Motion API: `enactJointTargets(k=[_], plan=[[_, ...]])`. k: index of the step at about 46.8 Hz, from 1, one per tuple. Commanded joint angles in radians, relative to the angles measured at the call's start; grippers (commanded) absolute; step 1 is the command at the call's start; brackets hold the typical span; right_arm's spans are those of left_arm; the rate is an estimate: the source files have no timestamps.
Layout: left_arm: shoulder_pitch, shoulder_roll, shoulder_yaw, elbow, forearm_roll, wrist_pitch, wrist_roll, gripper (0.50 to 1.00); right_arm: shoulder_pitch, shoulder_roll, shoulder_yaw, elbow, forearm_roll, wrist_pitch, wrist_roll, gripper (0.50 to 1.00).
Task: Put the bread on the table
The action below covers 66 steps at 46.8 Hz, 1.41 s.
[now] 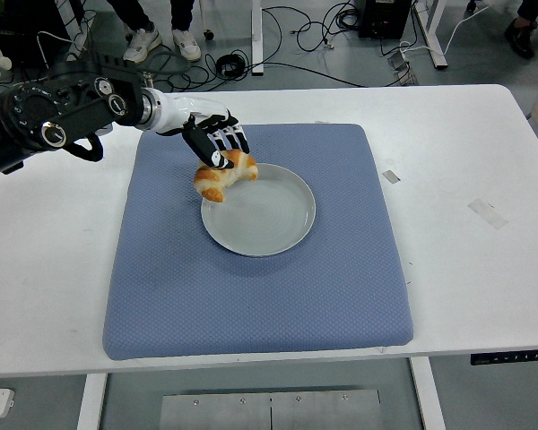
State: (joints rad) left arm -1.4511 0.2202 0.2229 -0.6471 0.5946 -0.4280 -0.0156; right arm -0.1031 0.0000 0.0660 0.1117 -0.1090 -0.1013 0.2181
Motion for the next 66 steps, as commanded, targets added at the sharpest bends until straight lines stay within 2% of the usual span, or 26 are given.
enactJointTargets(k=[1,19,49,61,66], plan=[[0.000,0.022,-0.011,0.000,0.001,0.000,-0.001,0.627,0.000,0.000,0.000,0.000,0.000,0.000,0.000,1.000],[0.037,0.100,-0.027,0.012,-0.001,0.032,-0.001,0.634,-0.001,0.000,0.000,0.002,-0.001,0.000,0.000,1.000],[0.129,0.102,-0.025,0.050,-0.001,0.123,-0.001,0.661,-0.001,0.000,0.000,0.002,0.000,0.000,0.000,1.000],[0.147,0.097,-0.025,0.064,-0.001,0.153,0.002,0.745,0.000,0.000,0.000,0.002,0.000,0.000,0.001,1.000],[0.150,0.096,-0.025,0.069,-0.001,0.153,0.002,0.761,0.000,0.000,0.000,0.002,0.000,0.000,0.000,1.000]])
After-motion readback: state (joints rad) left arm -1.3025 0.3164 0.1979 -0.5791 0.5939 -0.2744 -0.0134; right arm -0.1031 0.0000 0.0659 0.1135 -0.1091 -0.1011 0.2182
